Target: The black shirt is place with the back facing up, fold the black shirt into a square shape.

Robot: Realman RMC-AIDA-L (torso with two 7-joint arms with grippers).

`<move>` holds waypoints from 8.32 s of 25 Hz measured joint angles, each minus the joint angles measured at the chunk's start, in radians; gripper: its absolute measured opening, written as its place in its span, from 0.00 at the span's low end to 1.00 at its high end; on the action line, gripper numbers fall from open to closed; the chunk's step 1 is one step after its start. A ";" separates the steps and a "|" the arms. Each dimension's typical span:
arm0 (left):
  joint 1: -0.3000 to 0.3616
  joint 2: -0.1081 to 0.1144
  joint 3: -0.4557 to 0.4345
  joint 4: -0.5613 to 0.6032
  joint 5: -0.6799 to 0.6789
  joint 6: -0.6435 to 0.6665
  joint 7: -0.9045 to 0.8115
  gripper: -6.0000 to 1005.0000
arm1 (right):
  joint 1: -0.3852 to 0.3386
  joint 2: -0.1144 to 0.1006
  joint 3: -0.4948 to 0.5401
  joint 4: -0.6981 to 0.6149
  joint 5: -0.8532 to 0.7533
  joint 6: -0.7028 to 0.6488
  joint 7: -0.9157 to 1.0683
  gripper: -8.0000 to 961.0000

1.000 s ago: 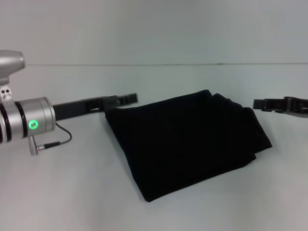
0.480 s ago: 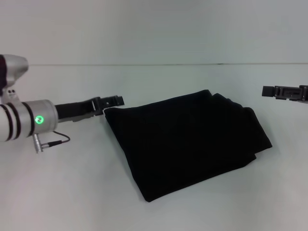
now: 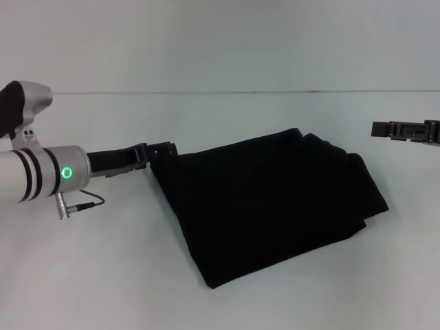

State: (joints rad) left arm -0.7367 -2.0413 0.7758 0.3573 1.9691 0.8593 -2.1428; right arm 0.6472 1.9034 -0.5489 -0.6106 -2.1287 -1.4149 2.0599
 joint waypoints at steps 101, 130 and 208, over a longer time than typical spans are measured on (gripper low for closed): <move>-0.049 -0.020 0.101 0.039 0.065 -0.005 -0.014 0.48 | -0.017 0.025 -0.008 0.031 -0.060 0.064 -0.028 0.79; -0.152 0.022 0.110 0.038 0.066 0.047 -0.038 0.05 | 0.024 0.071 -0.005 0.042 -0.030 0.001 -0.232 0.42; -0.209 0.064 0.114 0.046 0.091 0.088 -0.053 0.16 | 0.001 0.131 -0.120 0.043 0.062 0.375 -0.234 0.02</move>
State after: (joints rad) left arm -0.9454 -1.9770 0.8897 0.4037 2.0602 0.9478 -2.1954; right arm 0.6483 2.0341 -0.6684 -0.5680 -2.0669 -1.0394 1.8262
